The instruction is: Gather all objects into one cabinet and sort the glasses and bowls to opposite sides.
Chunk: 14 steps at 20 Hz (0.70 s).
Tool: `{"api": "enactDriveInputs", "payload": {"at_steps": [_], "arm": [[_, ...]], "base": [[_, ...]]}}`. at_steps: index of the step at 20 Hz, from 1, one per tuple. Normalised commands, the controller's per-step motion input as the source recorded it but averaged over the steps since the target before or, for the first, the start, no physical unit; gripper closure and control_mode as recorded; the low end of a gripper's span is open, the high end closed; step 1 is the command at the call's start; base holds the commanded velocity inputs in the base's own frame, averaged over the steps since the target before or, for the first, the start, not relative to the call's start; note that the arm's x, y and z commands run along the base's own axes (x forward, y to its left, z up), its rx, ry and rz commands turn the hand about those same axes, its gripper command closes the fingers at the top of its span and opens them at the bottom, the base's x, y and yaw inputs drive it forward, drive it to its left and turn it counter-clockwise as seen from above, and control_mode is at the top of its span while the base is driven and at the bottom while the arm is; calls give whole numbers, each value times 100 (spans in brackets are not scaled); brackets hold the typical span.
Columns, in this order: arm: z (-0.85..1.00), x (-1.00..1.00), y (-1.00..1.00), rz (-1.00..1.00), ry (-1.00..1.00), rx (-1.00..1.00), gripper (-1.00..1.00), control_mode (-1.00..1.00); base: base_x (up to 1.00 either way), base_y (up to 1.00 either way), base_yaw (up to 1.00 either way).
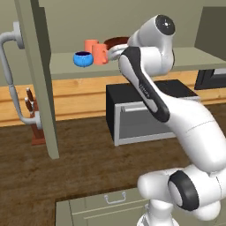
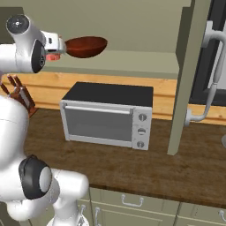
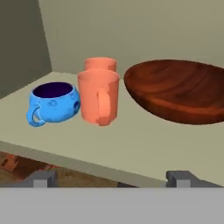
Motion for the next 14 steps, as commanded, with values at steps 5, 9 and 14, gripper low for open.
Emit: {"api": "enactDriveInputs", "payload": {"at_steps": [5, 9, 14], "arm": [[3, -100, -74, -47, 0, 12, -100, -100], [17, -84, -79, -46, 6, 21, -100, -100], [6, -59, -80, -22, 3, 20, -100, -100]], "base": [[0, 0, 0], [0, 0, 0], [0, 0, 0]]}}
